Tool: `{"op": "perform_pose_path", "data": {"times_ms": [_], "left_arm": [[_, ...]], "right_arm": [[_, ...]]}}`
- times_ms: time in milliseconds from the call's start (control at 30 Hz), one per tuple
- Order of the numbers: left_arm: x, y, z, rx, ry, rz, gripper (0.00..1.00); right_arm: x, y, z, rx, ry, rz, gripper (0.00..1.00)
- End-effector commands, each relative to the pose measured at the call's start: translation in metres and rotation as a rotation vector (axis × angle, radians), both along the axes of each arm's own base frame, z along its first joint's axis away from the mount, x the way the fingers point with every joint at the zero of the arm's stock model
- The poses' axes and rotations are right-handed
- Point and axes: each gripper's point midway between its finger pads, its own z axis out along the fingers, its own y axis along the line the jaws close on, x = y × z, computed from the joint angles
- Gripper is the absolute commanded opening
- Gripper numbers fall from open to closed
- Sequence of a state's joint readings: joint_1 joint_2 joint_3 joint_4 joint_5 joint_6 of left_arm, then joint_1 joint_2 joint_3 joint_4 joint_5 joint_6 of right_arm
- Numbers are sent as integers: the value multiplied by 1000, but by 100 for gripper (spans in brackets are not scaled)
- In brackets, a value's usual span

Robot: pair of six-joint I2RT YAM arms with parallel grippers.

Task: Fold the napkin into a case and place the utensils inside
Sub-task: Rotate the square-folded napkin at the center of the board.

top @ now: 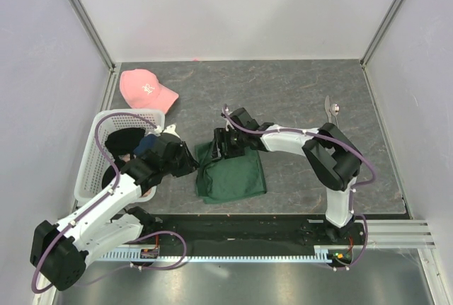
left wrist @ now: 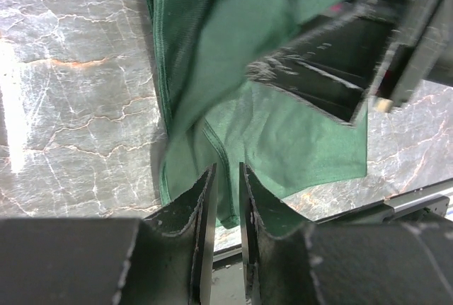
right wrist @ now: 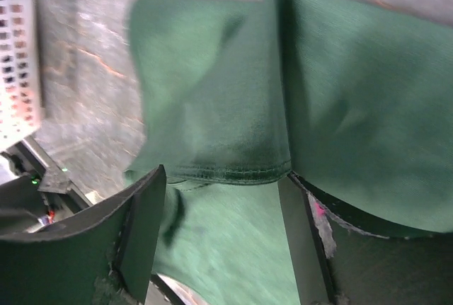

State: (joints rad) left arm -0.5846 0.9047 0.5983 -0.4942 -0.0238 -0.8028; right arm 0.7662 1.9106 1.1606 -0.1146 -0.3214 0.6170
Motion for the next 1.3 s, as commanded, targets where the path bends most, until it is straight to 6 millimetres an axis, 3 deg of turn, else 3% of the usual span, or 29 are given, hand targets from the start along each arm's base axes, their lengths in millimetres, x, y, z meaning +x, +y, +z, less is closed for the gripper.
{"op": "perform_pose_path", "data": {"times_ms": [0,33,67,133,200,300,333,400,433,500,533,567,600,633,667,700,767,800,833,867,900,1033,1133,1233,1267], "left_arm": [[4,-3,9,-36,-37,11,25],[4,-2,9,-36,-39,14,25],[3,-1,8,-33,-36,15,25],[1,1,8,-27,-30,22,25],[-1,4,11,-32,-40,32,24],[-1,6,18,-45,-67,41,24],[-1,5,20,-46,-71,36,24],[-1,0,18,-51,-49,14,24],[1,-5,21,-63,-56,2,24],[2,-15,16,-75,-22,-39,24],[5,-20,15,-84,-23,-53,24],[10,-28,16,-99,-33,-74,24],[11,-34,3,-87,16,-101,24],[15,-39,2,-72,24,-128,24],[19,-44,-2,-61,32,-145,21],[23,-49,-15,-31,74,-158,19],[29,-54,-26,7,70,-157,17],[26,-54,-40,28,100,-156,17],[25,-55,-46,29,106,-154,16],[28,-58,-50,20,94,-148,17],[21,-56,-66,28,132,-139,17],[5,-67,-97,5,220,-154,17],[-4,-87,-105,-50,252,-170,17],[-9,-117,-98,-135,260,-218,17],[-5,-131,-95,-147,259,-239,17]], "right_arm": [[1,54,38,129,-38,63,72],[2,71,55,179,-46,81,72],[1,78,55,199,-25,85,71],[-1,100,79,312,1,110,71],[1,105,86,340,3,119,71],[9,81,94,314,-24,72,73],[19,60,84,273,-44,33,73],[13,31,87,196,-56,5,74],[14,11,73,120,-85,-11,75],[2,-12,75,63,-90,-25,75],[-11,-26,59,20,-64,-27,74],[-17,-32,67,35,-71,-38,71],[-31,-47,50,3,-37,-51,69],[-38,-53,47,3,-31,-62,66],[-40,-53,56,49,-43,-91,60],[-55,-66,36,28,-3,-102,56],[-59,-68,35,79,-2,-143,45],[-67,-77,19,50,21,-159,43],[-67,-79,17,51,14,-168,41],[-64,-86,10,23,-4,-197,40],[-63,-94,3,-5,-11,-219,40],[-45,-130,-15,-157,-63,-290,38],[-23,-155,-21,-246,-92,-316,37],[13,-174,-15,-343,-179,-337,37],[35,-176,-2,-348,-224,-364,37]]}}
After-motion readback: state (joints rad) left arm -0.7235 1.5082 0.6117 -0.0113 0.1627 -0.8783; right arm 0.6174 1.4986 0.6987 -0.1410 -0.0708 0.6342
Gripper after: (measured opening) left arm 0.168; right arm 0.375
